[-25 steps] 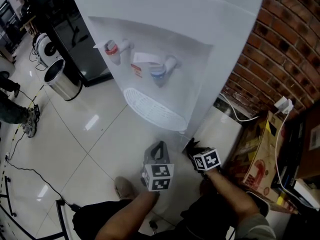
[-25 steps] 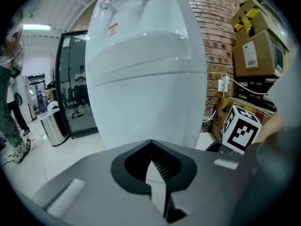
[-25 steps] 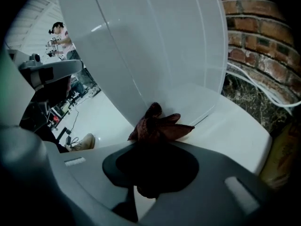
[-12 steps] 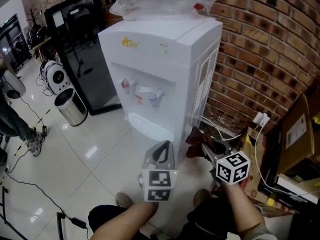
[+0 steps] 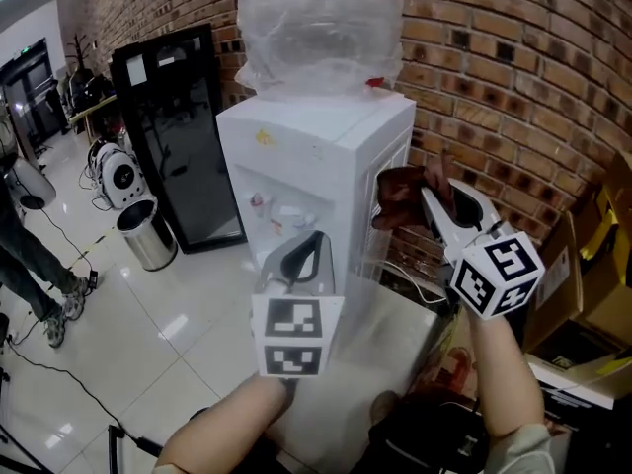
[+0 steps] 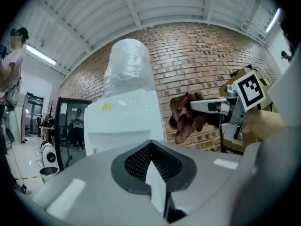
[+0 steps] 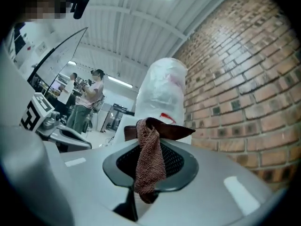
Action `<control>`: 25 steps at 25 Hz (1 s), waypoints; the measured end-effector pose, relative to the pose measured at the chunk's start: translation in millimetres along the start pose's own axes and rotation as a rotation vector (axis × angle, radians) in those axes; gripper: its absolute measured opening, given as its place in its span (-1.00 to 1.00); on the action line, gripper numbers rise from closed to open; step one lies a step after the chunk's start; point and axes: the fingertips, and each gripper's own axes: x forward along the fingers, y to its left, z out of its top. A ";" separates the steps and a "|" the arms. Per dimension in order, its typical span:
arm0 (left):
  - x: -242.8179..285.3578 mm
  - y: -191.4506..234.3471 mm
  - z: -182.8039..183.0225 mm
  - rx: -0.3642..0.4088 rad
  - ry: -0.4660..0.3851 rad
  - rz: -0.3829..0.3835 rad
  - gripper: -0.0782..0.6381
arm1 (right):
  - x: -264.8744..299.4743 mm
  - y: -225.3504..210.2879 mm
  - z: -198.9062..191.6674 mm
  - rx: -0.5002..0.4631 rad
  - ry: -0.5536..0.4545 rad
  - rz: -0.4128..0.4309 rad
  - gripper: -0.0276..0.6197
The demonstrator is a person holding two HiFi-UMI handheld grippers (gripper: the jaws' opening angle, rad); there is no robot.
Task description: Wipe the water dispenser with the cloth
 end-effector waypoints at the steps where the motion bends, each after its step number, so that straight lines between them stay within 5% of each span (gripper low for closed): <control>1: 0.5 3.1 12.3 0.003 -0.013 0.008 -0.78 | 5.6 -3.5 18.6 -0.017 -0.025 -0.003 -0.66; 5: 1.8 16.4 48.6 0.011 -0.037 0.039 -0.78 | 32.4 -10.6 72.0 -0.036 -0.097 0.001 -0.66; 9: 7.0 23.3 71.7 0.019 -0.038 0.057 -0.78 | 66.9 -12.9 80.7 -0.074 -0.073 -0.003 -0.66; 16: 21.6 18.9 93.8 0.045 -0.060 0.056 -0.78 | 98.4 -24.9 44.3 -0.055 0.016 -0.029 -0.66; 25: 26.5 15.6 57.0 0.005 -0.024 0.045 -0.78 | 93.5 -18.4 -15.0 -0.041 0.095 -0.019 -0.66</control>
